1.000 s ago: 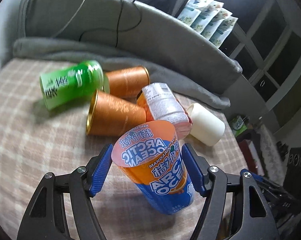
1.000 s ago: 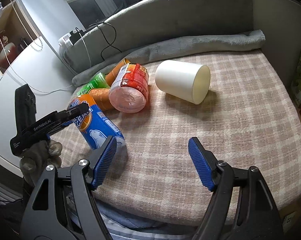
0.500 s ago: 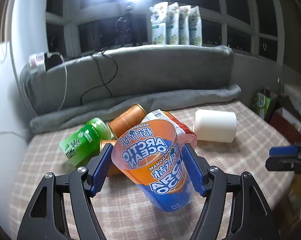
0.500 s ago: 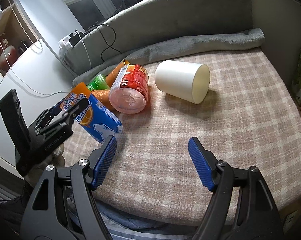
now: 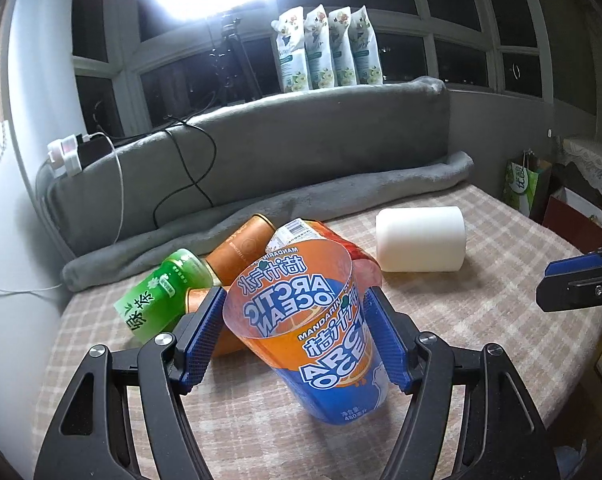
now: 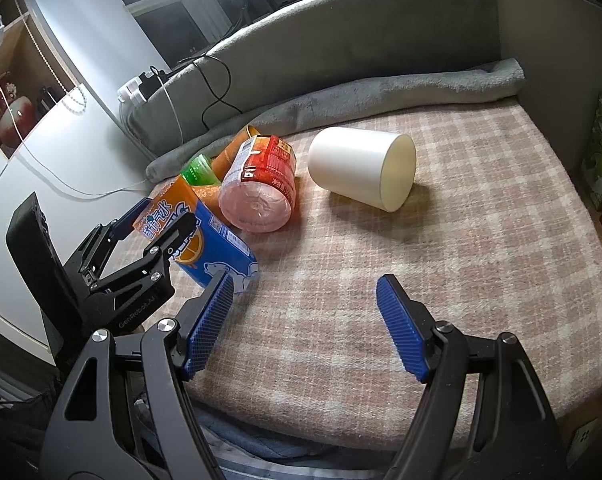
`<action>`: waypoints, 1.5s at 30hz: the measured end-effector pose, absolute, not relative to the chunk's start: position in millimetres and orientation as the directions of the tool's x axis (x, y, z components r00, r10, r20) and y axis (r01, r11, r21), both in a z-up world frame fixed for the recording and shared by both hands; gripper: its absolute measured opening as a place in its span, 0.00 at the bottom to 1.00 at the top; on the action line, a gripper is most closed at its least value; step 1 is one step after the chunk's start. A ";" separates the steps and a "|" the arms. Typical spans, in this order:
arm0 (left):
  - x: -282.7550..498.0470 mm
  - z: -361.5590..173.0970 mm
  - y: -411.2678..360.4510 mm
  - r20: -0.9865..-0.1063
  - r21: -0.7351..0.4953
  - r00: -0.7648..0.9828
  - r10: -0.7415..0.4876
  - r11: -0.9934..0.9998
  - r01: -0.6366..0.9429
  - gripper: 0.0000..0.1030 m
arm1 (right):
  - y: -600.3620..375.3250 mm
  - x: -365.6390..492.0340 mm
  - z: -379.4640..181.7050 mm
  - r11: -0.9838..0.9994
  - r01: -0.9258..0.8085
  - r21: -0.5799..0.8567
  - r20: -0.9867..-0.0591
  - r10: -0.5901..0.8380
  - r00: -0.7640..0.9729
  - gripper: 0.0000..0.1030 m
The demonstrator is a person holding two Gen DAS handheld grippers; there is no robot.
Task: Flip cup upright
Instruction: 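Rotate the bottle upright in the left gripper, bottom end down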
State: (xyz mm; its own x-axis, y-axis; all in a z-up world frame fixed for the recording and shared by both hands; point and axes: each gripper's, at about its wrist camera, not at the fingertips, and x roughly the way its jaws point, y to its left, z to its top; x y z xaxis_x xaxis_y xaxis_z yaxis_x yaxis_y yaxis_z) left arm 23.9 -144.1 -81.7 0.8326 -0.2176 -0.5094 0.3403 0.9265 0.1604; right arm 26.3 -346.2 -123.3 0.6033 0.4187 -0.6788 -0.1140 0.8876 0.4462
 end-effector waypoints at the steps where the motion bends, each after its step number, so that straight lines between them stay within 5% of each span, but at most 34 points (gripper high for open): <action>1: 23.6 -81.9 -143.6 -0.509 0.157 0.832 -0.219 0.927 0.340 0.68 | -346.2 26.3 -123.1 0.888 -0.115 0.446 -0.679 0.419 0.603 0.75; 18: 17.4 -78.6 -126.9 -0.544 -0.024 0.761 -0.353 0.913 0.407 0.68 | -343.9 23.5 -118.4 0.883 -0.126 0.452 -0.666 0.428 0.611 0.75; 28: -4.6 -83.9 -169.0 -0.462 0.296 0.848 -0.257 0.857 0.421 0.68 | -345.8 22.1 -118.3 0.877 -0.121 0.465 -0.659 0.434 0.615 0.75; 32: -4.3 -86.7 -177.2 -0.465 0.323 0.846 -0.261 0.840 0.436 0.70 | -347.9 20.6 -117.9 0.877 -0.117 0.467 -0.656 0.432 0.620 0.75; 36: -3.3 -83.3 -174.9 -0.475 0.279 0.830 -0.293 0.844 0.457 0.82 | -350.6 19.8 -118.2 0.876 -0.114 0.468 -0.654 0.430 0.622 0.75; 45: -2.5 -74.7 -162.2 -0.525 0.102 0.752 -0.398 0.848 0.520 0.82 | -347.9 19.0 -115.7 0.885 -0.128 0.449 -0.645 0.420 0.638 0.75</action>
State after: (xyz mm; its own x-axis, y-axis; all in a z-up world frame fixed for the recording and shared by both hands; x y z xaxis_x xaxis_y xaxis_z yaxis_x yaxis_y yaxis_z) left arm -2.5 -162.2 -74.7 0.7523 -0.3977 -0.5253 0.5197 0.8482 0.1022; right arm 19.0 -347.9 -115.7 0.6382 0.4197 -0.6454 -0.1281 0.8845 0.4485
